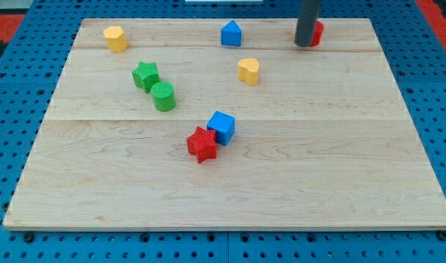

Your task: Separate the blue cube from red star

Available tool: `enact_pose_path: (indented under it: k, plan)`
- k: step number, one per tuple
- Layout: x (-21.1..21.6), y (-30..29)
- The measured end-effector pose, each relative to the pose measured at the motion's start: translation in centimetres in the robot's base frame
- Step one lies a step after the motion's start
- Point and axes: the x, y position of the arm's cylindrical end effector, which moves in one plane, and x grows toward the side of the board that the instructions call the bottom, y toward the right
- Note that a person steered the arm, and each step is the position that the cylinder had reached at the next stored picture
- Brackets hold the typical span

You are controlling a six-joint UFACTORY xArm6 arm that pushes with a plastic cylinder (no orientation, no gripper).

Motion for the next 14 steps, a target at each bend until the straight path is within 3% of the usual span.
enact_pose_path:
  k: [3,5,7,9,10,12,13,14]
  plan:
    - [6.1,-0.2]
    - [6.7,-0.9]
    - [6.9,-6.6]
    - [17.5,-6.3]
    - [20.0,-10.0]
    - [21.1,-18.2]
    - [19.6,-22.7]
    - [17.2,-23.2]
